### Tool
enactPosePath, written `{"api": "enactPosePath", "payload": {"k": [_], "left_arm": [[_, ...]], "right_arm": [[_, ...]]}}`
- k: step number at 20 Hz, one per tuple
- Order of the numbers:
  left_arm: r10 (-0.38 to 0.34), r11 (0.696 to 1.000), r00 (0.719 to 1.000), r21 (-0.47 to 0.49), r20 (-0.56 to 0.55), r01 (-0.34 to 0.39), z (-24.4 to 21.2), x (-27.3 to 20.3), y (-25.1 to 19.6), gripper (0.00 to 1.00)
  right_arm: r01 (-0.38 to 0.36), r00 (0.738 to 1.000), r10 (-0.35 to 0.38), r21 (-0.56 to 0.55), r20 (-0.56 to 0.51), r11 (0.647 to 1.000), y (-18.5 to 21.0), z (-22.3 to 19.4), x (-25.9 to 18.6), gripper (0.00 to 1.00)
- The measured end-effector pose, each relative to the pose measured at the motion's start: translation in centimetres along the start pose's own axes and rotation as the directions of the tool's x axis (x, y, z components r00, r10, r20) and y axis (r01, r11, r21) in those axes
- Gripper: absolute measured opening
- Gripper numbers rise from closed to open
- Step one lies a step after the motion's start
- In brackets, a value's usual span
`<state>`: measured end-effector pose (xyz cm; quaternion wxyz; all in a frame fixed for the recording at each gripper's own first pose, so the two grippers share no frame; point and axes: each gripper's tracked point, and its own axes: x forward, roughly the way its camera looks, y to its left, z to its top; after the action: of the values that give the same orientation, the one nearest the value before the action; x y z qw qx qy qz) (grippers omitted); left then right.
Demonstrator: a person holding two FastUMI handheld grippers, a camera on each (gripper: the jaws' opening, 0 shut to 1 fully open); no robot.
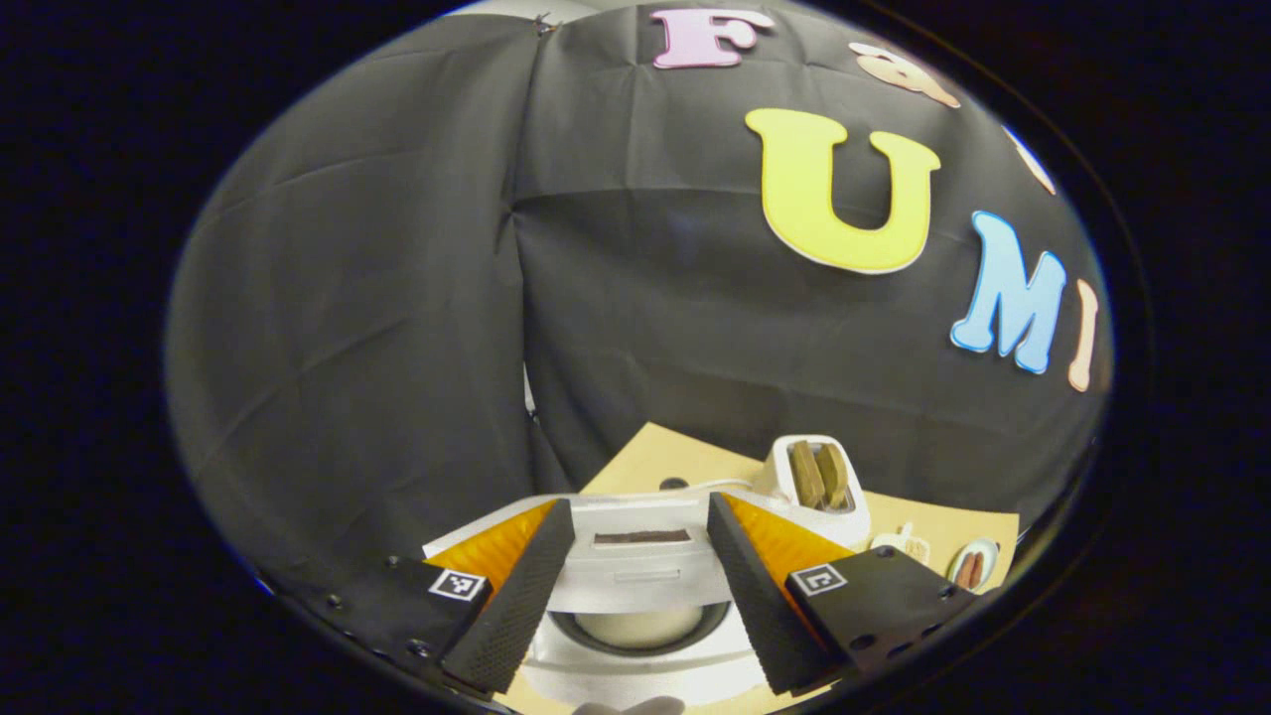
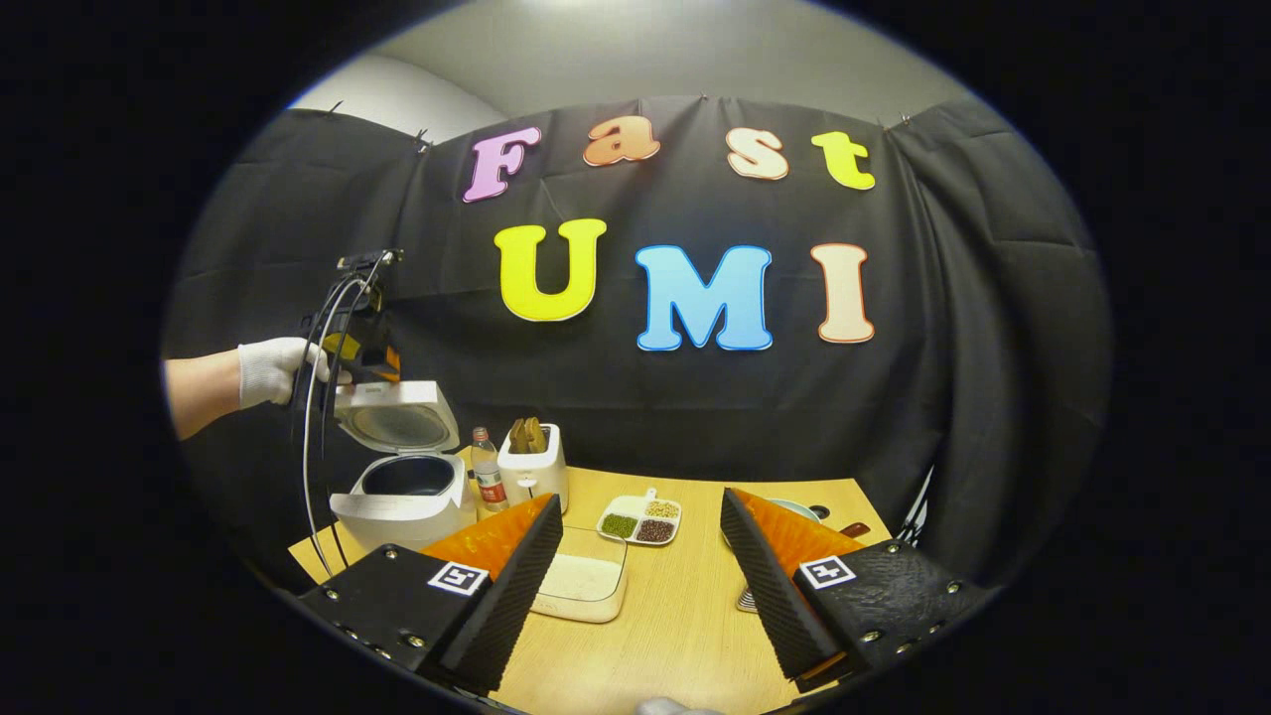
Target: Close the left gripper, press the button to open the rice cooker; take a wooden spoon from the chopstick holder with the right hand, scoop a spoonful of rice and pour it into the rice cooker, then put the wooden spoon back into the chopstick holder.
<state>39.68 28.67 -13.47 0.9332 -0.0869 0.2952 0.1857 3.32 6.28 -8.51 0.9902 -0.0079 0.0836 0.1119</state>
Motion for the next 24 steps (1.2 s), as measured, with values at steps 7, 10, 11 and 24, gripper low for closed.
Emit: {"api": "enactPosePath", "payload": {"k": [7,10,11,24], "left_arm": [[-0.021,1.0,0.991,0.02,-0.135,0.024,-5.3,1.7,-0.2,0.96],[-0.026,0.999,0.981,0.014,-0.193,0.029,-7.9,1.0,-0.5,0.96],[-0.026,0.999,0.979,0.014,-0.203,0.03,-8.5,1.0,-0.4,0.96],[-0.014,0.999,0.96,0.045,-0.281,0.028,-11.8,2.0,-0.2,0.99]], "right_arm": [[-0.012,1.0,0.012,0.025,0.018,1.0,-0.5,1.1,-0.5,0.98],[-0.006,0.999,0.005,0.026,0.034,1.0,-1.0,1.5,-0.6,0.98],[-0.005,0.999,0.004,0.03,0.033,1.0,-1.1,1.5,-0.6,0.98],[0.009,1.0,-0.009,0.016,-0.016,1.0,-1.4,-0.2,0.4,0.98]]}}
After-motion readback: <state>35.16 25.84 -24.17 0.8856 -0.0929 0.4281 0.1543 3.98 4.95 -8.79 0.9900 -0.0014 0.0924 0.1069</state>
